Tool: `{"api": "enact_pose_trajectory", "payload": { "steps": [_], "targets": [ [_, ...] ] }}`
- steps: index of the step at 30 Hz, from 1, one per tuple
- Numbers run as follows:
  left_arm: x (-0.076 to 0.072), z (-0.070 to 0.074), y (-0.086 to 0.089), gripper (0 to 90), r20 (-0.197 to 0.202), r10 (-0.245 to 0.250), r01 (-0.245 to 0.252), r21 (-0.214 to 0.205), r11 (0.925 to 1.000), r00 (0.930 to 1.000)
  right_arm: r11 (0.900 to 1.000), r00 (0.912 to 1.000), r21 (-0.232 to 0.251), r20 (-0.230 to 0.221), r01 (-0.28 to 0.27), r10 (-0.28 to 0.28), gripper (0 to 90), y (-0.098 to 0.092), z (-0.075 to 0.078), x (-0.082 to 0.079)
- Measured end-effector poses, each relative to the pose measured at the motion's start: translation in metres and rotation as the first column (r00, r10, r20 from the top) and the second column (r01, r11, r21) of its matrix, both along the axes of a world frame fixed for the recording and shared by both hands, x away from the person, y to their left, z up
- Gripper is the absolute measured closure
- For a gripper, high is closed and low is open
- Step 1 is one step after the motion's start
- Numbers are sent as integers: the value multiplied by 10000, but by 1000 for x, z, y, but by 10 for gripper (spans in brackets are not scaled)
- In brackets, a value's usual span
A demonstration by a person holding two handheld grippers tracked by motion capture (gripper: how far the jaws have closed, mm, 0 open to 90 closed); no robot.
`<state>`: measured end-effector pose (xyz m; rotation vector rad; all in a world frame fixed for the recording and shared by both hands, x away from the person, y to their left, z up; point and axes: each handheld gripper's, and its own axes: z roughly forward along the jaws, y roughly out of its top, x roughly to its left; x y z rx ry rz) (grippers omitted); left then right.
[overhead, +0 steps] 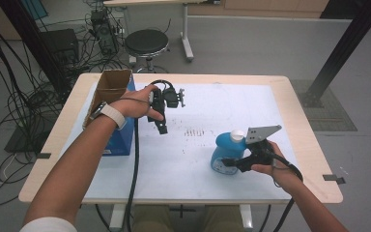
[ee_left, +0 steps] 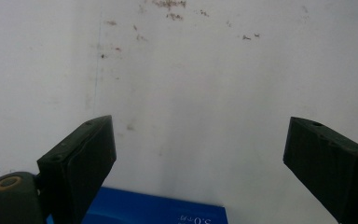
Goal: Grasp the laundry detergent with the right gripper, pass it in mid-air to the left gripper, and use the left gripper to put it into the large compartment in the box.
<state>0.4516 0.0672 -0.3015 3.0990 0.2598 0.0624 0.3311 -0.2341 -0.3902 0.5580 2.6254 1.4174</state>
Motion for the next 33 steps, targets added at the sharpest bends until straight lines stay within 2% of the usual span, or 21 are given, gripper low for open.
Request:
{"api": "enact_pose_trajectory", "payload": {
  "steps": [33],
  "targets": [
    [0, -1, 0, 97, -2, -9, 9, -8, 10000, 10000, 9997, 9999, 241, 151, 38, -41, 371, 1, -2, -1]
  ]
}}
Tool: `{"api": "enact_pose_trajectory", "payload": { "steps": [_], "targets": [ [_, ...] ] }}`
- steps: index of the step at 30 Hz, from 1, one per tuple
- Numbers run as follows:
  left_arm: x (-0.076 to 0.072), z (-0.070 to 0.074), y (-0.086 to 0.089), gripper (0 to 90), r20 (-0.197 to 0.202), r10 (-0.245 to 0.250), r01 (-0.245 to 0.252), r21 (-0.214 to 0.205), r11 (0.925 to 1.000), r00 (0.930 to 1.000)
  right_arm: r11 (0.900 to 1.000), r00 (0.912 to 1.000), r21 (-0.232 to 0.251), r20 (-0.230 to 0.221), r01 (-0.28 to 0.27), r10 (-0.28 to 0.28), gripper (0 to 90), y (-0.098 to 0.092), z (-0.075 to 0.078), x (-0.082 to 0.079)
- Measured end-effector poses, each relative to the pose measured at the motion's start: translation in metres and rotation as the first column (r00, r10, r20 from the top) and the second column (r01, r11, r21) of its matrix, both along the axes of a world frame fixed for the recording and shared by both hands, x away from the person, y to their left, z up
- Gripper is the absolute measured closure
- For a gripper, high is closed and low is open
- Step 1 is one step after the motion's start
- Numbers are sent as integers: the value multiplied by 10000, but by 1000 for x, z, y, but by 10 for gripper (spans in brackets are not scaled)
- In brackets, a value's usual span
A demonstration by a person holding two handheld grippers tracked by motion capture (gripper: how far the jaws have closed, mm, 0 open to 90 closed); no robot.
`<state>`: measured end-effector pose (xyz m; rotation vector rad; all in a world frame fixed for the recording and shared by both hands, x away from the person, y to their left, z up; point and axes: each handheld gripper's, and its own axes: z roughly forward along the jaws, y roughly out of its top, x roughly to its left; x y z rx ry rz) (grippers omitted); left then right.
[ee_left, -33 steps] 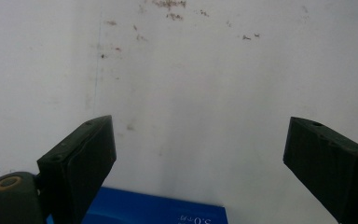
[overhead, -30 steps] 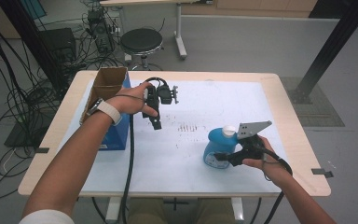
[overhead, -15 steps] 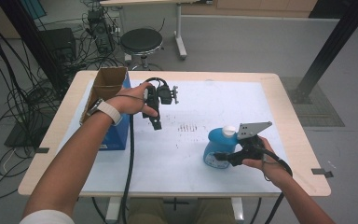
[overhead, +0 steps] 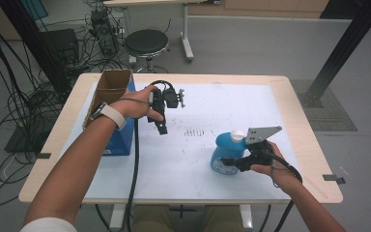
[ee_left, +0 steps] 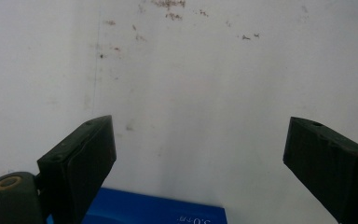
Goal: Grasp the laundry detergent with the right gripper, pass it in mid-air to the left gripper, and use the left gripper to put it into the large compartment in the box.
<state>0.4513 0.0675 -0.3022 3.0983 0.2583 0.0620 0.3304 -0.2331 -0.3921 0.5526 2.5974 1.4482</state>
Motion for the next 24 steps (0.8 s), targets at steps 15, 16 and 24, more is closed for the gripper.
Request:
{"api": "enact_pose_trajectory", "payload": {
  "steps": [15, 16, 24],
  "targets": [
    [0, -2, -1, 97, -22, -11, 11, -28, 10000, 10000, 9999, 10000, 119, 7, 58, -58, 372, 0, -2, 0],
    [0, -2, -1, 97, -22, -11, 11, -28, 10000, 10000, 9999, 10000, 121, 30, 59, -60, 372, 0, -2, 0],
    [0, -2, -1, 97, -38, 5, -6, -21, 10000, 10000, 9999, 10000, 159, 51, 51, -52, 374, 0, -3, -1]
  ]
}}
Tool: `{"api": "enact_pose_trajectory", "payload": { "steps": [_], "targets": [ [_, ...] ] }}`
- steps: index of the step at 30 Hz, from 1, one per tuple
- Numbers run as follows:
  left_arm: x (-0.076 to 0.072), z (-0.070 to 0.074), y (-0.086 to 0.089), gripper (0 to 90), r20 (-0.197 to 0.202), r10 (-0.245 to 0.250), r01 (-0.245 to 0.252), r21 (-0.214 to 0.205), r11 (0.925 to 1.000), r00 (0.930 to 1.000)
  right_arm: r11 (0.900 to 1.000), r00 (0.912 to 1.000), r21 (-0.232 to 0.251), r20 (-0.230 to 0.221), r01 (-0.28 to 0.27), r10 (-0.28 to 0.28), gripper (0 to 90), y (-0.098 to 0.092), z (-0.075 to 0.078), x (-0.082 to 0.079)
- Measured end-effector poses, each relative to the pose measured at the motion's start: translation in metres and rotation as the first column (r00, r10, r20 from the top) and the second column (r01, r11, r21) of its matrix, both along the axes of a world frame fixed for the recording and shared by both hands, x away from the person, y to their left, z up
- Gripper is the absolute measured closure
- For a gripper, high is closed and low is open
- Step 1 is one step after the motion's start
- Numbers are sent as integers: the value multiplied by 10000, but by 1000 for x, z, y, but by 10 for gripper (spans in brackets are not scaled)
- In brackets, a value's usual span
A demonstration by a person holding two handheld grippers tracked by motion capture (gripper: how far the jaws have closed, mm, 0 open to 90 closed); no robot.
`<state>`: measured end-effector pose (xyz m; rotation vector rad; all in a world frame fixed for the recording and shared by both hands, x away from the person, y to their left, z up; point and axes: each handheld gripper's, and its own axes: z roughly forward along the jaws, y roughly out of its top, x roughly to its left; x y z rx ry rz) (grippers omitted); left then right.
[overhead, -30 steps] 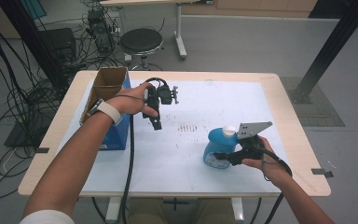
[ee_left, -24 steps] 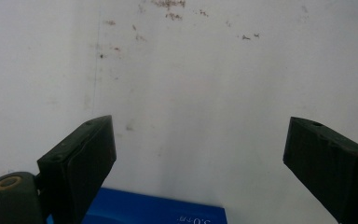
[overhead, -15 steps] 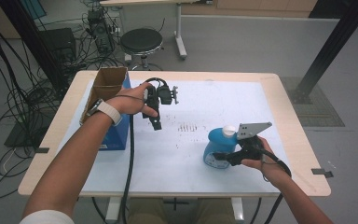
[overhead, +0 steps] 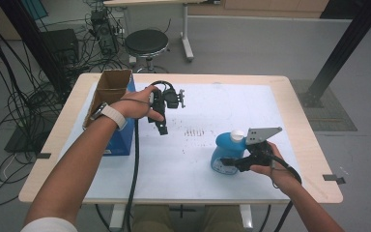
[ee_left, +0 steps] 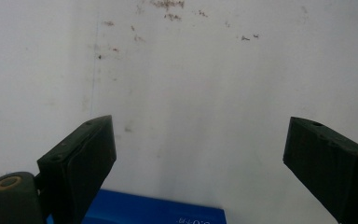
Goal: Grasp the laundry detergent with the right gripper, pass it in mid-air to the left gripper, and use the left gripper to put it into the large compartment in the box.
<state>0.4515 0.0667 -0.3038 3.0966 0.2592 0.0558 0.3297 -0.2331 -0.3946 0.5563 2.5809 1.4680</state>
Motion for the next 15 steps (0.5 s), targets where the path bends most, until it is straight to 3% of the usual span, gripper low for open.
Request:
{"api": "enact_pose_trajectory", "payload": {
  "steps": [15],
  "targets": [
    [0, -1, -1, 97, 4, -12, 12, -14, 10000, 10000, 10000, 10000, 35, 10, 34, -34, 375, -1, -2, 0]
  ]
}}
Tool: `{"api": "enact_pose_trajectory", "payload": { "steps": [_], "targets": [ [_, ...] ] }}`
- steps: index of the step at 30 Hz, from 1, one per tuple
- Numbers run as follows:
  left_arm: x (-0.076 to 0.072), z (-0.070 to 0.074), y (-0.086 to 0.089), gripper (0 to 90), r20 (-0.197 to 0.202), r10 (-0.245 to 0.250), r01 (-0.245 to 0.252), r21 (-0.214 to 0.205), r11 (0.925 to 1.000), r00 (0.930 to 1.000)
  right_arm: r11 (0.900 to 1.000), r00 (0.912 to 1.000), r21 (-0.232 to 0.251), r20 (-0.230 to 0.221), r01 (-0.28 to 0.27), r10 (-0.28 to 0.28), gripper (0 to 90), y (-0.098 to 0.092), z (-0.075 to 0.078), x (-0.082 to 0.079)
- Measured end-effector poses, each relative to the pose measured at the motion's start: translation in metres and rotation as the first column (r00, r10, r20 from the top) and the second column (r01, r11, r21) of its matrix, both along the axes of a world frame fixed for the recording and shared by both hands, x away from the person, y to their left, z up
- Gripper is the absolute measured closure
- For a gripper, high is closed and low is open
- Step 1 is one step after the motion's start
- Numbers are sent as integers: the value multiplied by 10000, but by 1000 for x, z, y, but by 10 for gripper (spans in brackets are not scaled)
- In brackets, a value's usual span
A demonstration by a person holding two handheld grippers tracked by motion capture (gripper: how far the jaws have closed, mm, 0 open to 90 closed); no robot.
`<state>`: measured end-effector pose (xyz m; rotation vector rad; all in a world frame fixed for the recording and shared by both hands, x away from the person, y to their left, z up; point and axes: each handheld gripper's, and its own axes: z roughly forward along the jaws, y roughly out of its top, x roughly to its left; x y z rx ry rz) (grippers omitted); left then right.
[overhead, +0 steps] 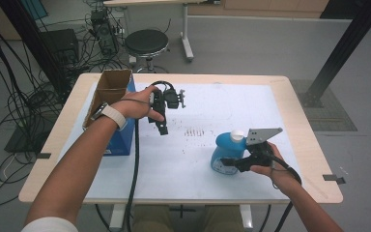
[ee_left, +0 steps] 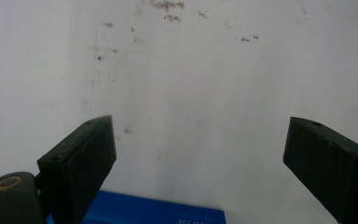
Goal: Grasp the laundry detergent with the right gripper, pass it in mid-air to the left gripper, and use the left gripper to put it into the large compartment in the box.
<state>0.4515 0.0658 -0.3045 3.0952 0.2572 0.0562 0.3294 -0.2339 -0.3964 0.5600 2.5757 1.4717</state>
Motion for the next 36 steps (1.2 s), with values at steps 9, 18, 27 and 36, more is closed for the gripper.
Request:
{"api": "enact_pose_trajectory", "payload": {
  "steps": [9, 18, 27, 36],
  "targets": [
    [0, 0, 1, 97, 8, 17, -17, -6, 10000, 10000, 10000, 10000, 3, 65, -11, 11, 383, 1, 0, 0],
    [0, 0, 1, 97, -14, 20, -20, -18, 10000, 10000, 10000, 10000, 54, 77, -40, 39, 399, 1, -1, 1],
    [0, 0, 0, 97, -1, 6, -6, -26, 10000, 10000, 10000, 9998, 66, 169, -73, 72, 407, 1, -2, 1],
    [-1, 0, -1, 98, -2, 1, -1, -23, 10000, 10000, 9999, 9995, 88, 323, -57, 55, 413, 0, -3, 0]
  ]
}}
